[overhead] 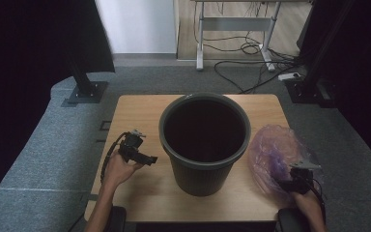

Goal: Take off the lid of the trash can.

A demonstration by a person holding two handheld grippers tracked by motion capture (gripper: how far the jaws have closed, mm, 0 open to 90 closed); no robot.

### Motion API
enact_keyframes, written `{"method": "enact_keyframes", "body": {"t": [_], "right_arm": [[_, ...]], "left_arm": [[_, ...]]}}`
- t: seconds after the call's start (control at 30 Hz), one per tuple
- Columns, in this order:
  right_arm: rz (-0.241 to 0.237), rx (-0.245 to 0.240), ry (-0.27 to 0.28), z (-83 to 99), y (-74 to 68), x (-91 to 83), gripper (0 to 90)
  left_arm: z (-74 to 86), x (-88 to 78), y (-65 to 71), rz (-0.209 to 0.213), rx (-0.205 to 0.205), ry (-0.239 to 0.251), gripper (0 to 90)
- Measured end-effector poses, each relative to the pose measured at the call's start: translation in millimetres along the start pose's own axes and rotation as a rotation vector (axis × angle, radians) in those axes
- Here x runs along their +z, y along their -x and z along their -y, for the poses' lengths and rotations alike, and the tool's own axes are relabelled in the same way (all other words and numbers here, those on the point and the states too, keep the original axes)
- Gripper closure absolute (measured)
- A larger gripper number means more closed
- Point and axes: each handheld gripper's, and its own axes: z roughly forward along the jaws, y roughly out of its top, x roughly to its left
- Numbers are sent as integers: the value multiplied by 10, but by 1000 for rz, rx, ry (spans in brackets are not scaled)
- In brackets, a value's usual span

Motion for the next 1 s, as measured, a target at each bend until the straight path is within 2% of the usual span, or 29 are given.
{"method": "enact_keyframes", "body": {"t": [0.1,0.3,0.6,0.73,0.83,1.0], "right_arm": [[-1,-2,0,-1,1,1,0],[-1,-3,-1,-1,1,0,0],[-1,-3,-1,-1,1,0,0],[-1,-3,-1,-1,1,0,0],[-1,-3,-1,-1,1,0,0],[-1,-3,-1,-1,1,0,0]], "left_arm": [[-118,-85,4,-9,18,-31,0],[-338,-280,7,13,29,-63,0],[-606,-518,-9,-27,71,-129,0],[-730,-636,-10,-37,69,-145,0],[-840,-736,2,-50,63,-176,17],[-997,-867,-1,-56,36,-213,42]]}}
